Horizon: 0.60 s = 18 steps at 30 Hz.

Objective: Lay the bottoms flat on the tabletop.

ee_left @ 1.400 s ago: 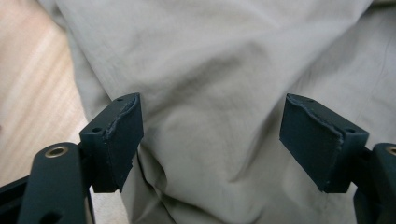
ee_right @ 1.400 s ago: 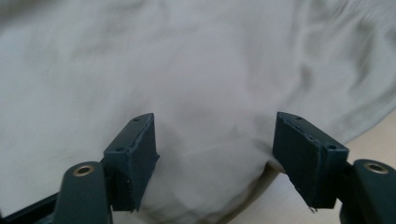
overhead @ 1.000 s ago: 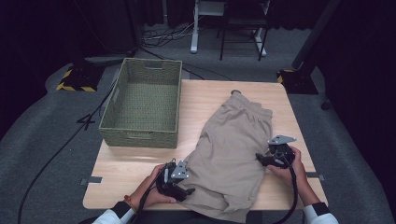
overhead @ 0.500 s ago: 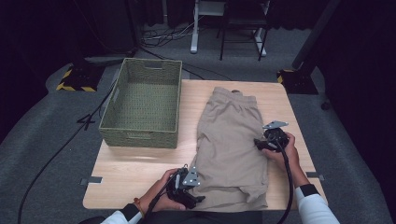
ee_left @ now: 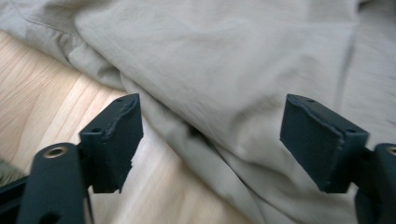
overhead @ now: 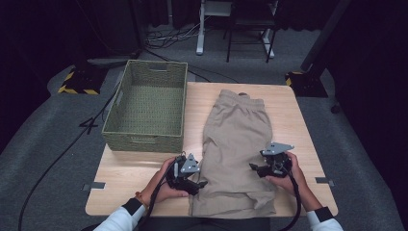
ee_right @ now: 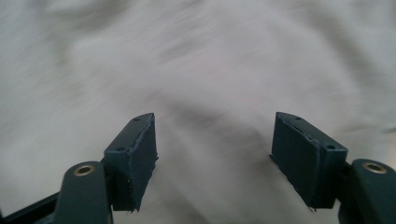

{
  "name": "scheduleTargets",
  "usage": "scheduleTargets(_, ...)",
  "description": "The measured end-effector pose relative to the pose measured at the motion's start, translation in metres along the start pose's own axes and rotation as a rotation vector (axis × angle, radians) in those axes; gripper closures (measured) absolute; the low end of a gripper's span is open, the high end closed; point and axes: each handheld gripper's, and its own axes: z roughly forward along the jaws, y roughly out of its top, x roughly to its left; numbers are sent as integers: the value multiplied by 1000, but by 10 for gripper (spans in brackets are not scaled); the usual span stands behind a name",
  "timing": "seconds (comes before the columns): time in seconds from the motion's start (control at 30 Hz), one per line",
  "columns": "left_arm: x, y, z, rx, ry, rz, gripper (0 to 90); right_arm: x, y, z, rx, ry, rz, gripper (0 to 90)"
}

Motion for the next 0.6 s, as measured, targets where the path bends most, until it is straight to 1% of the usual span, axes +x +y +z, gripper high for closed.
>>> scheduleTargets(0.07,2,1,8,20,-9,1,232,9,-4,-2,22,0,-44,314)
scheduleTargets(0.13,2,3,15,33,-14,2,236,14,-9,-5,26,10,-57,314)
scheduleTargets(0.2,0,3,19,51,-15,10,234,17,-14,-7,30,28,-51,313)
scheduleTargets(0.23,-1,3,20,53,-15,22,231,18,-17,-8,37,33,-51,312)
scheduleTargets(0.33,-2,0,23,69,-10,19,228,23,-24,-10,58,47,-70,312)
scheduleTargets(0.37,-2,-2,23,75,-17,14,227,25,-26,-11,62,45,-77,313)
scheduleTargets(0.4,-2,-3,24,68,-26,9,226,26,-28,-12,56,50,-73,314)
scheduleTargets(0.47,-1,-5,22,72,-36,-10,227,26,-30,-13,60,68,-63,315)
scheduleTargets(0.5,-2,-7,21,69,-36,-11,227,27,-31,-14,61,76,-57,315)
scheduleTargets(0.6,-6,-13,17,54,-40,-12,228,30,-34,-18,63,107,-67,315)
